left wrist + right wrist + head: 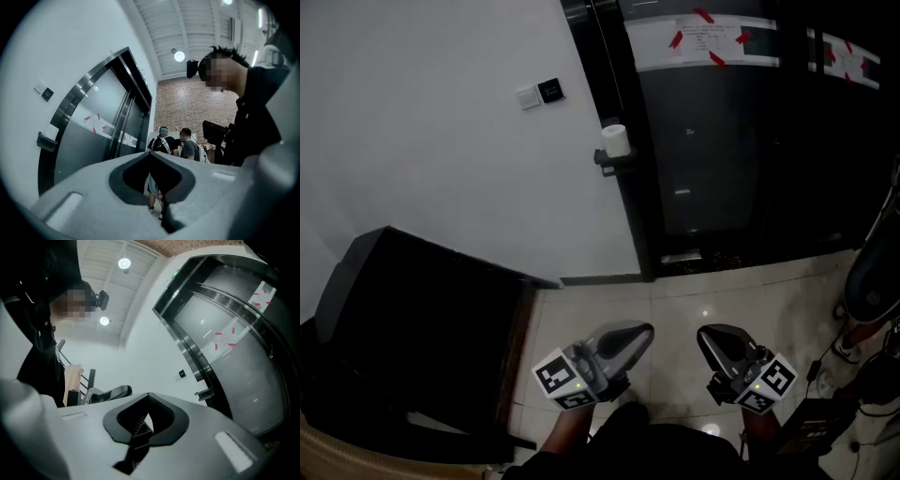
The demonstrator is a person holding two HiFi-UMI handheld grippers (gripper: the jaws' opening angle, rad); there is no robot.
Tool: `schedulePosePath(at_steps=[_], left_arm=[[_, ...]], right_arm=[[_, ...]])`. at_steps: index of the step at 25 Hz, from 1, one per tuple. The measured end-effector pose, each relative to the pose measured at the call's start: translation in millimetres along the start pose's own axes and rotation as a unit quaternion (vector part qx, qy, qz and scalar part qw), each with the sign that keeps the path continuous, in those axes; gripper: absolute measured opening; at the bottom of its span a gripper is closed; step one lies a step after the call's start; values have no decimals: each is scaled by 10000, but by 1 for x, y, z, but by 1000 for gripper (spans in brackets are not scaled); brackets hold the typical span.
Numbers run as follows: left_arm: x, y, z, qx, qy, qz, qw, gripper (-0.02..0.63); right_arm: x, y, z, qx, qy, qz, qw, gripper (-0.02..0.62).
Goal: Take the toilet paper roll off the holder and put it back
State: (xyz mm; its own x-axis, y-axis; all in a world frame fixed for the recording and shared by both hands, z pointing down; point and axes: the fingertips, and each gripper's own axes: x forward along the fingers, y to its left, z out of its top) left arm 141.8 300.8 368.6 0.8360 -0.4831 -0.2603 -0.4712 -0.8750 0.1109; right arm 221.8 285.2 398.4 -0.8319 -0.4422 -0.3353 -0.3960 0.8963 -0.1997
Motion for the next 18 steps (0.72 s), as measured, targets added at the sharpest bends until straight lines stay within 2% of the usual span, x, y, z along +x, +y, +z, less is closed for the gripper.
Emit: schedulePosePath(at_steps=[4, 8, 13, 18], left_arm=[[2, 24, -3, -7, -10, 18, 10000, 1], [2, 67, 3, -31, -101, 44, 9999, 0], [5, 147, 1, -115, -226, -57, 9997, 0], [18, 251, 17, -211, -264, -262, 9991, 0]], right_arm=[[13, -17, -4, 2, 69, -32, 10000, 0], [34, -44, -13, -62, 210, -222, 9995, 0], [82, -93, -30, -83, 317, -419, 9986, 0], [171, -163, -43, -96, 434, -674, 9967, 0]])
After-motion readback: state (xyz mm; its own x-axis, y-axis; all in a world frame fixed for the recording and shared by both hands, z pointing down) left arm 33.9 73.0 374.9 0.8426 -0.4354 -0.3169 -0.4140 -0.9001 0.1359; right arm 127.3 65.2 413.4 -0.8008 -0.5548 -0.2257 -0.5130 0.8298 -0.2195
